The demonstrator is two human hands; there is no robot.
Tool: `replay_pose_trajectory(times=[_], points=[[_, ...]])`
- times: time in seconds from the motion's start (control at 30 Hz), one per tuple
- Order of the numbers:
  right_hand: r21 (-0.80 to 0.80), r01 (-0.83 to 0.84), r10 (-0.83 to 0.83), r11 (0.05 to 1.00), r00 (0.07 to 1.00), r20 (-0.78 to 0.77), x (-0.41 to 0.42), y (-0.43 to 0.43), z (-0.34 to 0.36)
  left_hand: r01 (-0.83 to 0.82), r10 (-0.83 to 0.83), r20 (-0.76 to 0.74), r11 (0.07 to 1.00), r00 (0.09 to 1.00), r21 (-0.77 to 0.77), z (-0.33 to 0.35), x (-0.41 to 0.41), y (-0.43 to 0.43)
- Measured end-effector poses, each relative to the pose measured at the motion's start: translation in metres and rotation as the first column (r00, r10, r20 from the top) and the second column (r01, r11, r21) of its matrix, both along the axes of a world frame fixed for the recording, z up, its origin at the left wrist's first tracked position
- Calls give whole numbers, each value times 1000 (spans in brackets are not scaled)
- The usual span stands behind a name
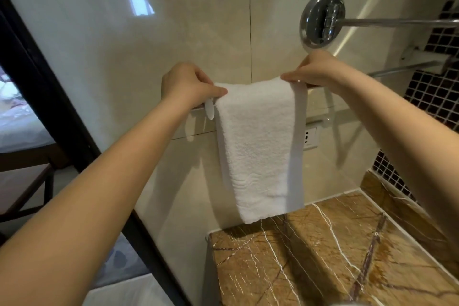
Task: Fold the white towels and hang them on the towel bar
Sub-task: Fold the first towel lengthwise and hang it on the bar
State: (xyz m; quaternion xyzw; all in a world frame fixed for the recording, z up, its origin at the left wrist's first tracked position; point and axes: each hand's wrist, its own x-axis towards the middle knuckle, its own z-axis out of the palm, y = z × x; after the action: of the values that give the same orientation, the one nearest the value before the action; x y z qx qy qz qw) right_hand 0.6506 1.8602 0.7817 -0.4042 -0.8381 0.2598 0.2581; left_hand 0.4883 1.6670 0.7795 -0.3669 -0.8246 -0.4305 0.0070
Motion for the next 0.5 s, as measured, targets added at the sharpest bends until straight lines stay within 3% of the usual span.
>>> replay_pose_trajectory(times=[0.17, 0.3, 0.4, 0.5], points=[[195, 34, -61, 980, 989, 135, 0, -3, -3, 53, -45, -201, 998, 979, 36, -5, 5, -2], [276, -7, 3, 961, 1000, 16, 5, -9, -8, 170, -179, -419, 984, 890, -58, -4, 17, 2], [403, -138, 176, 905, 983, -58, 12, -17, -11, 263, -290, -505, 957, 813, -127, -6, 25, 2], [425, -357, 398, 832, 917, -9, 16, -28, -11, 283, -316, -566, 947, 761, -148, -10, 26, 1]])
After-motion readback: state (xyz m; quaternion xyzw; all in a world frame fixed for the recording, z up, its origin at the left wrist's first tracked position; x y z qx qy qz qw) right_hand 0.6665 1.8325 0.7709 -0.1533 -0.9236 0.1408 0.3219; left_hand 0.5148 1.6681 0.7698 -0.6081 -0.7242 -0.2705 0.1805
